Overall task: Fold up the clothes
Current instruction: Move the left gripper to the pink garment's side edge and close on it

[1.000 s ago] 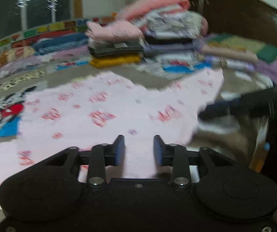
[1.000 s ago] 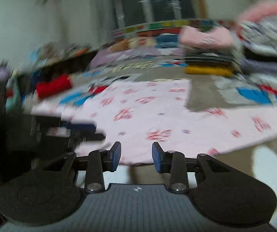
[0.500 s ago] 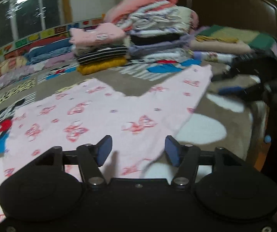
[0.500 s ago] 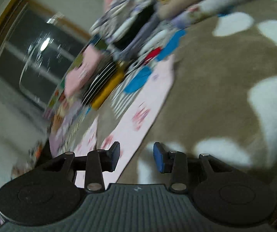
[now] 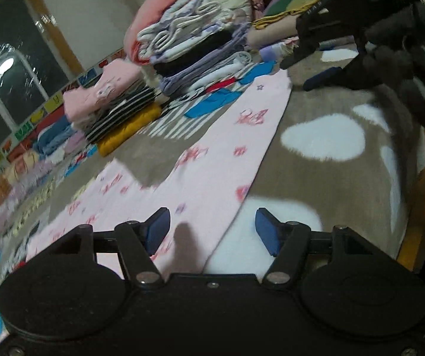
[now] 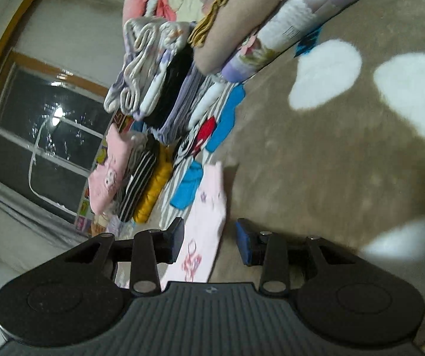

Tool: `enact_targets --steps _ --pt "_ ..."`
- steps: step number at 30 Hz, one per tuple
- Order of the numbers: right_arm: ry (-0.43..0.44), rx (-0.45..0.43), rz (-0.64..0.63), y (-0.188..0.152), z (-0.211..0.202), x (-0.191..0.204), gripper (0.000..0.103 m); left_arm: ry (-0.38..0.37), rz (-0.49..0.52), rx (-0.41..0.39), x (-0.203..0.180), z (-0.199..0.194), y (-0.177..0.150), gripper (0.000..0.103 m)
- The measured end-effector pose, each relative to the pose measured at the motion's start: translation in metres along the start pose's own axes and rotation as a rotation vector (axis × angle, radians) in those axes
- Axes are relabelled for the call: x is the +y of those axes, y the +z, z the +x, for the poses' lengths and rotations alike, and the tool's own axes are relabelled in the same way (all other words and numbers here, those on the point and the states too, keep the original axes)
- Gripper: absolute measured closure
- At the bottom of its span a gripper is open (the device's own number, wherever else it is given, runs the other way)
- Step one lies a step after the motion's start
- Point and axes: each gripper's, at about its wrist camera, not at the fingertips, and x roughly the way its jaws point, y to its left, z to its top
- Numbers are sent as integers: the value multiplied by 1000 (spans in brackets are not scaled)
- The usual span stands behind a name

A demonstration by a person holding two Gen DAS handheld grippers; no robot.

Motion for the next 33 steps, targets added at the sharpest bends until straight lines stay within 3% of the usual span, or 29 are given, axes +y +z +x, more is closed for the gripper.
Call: enact_targets --steps 7,19,22,29,33 --pt "44 -11 87 17 -1 -12 62 35 121 2 -32 32 36 41" --pt "83 -104 197 48 -24 -35 55 102 309 1 -80 78 90 47" --pt "89 -115 211 51 -28 -39 55 121 344 6 -90 91 102 54" --pt "109 -154 260 58 -34 -48 54 150 369 43 -98 121 127 55" --pt "113 -168 275 61 -35 -52 54 147 368 81 -100 136 137 69"
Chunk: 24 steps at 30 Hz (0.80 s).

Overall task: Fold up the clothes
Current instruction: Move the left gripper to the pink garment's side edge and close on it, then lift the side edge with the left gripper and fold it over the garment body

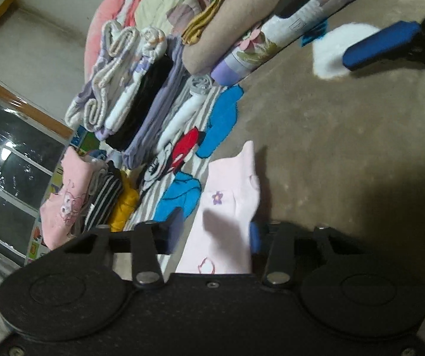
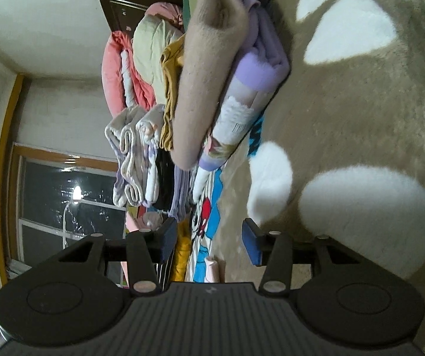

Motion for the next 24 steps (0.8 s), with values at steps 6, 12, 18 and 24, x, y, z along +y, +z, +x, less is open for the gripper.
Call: enact_targets --steps 6,12,18,24 --pt "5 -9 -14 1 0 0 54 -6 -60 22 12 6 1 98" --pt "31 12 -108 -6 -1 13 51 -121 -384 -2 95 -15 -17 98" --pt "113 174 -435 -57 12 63 47 -261 -728 -69 196 -44 -66 98" --pt "114 385 -831 -166 24 108 45 -245 -867 -93 247 -68 -114 98"
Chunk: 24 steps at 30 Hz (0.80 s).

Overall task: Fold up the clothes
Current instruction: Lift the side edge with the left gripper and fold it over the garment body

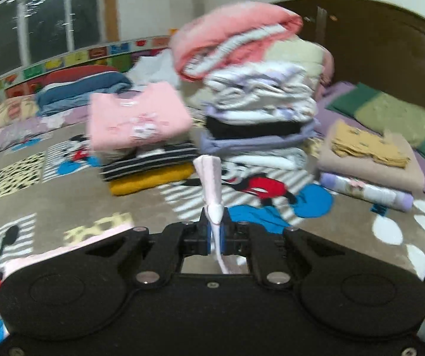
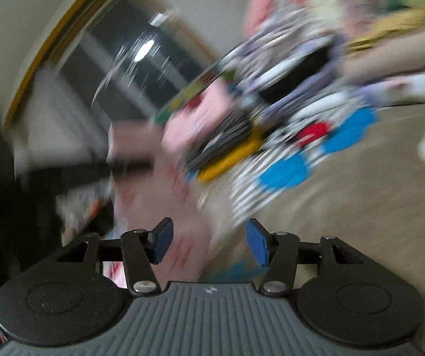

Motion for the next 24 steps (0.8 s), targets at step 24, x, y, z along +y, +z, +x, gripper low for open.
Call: enact_targets --steps 24 --pt "-229 221 -676 -122 50 139 46 97 -285 -126 160 -87 -33 98"
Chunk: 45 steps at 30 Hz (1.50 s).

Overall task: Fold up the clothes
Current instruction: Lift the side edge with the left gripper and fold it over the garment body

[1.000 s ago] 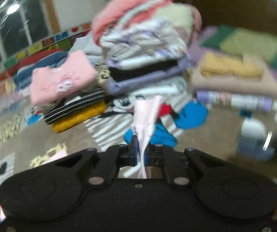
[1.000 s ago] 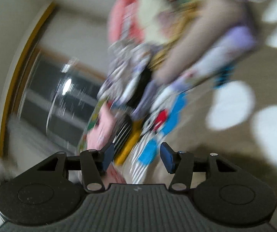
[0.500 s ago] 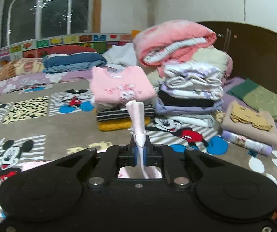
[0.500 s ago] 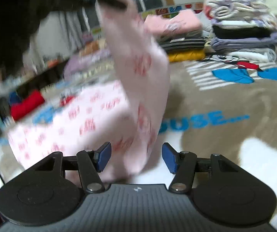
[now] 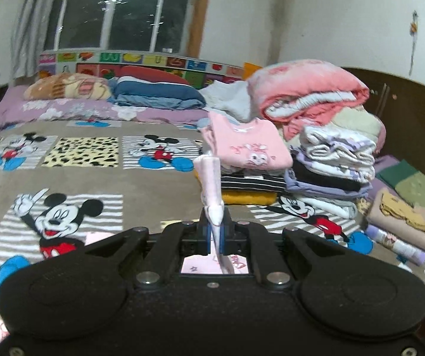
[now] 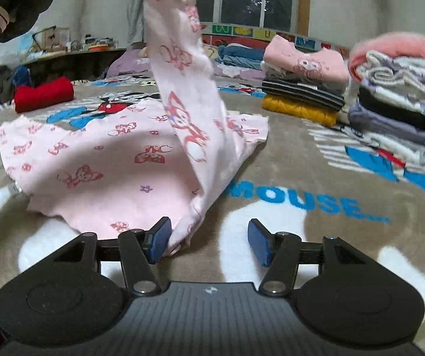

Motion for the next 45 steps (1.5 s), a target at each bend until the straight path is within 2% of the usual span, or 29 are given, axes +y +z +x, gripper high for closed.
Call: enact_targets --steps 10,21,27,31,35,41,45 --pt "-33 -10 -87 -3 -5 10 46 24 -79 -24 47 -27 -24 98" --pt "-57 -17 -154 -5 -10 18 46 58 -245 -28 107 -47 -80 98" --pt "-76 -20 -204 -5 -10 25 47 74 -289 -3 130 -48 -114 98" --pt "-89 -31 -262 -4 -12 33 52 66 -290 3 136 -47 -119 98" --pt "-99 -50 -319 -4 -17 41 53 0 -286 -63 132 -57 -110 98" --pt "-98 -95 -426 -7 -24 57 54 -19 -293 -121 132 -68 -103 98" --pt "-74 -93 -435 -9 -26 60 60 -14 -275 -116 135 -57 -99 98"
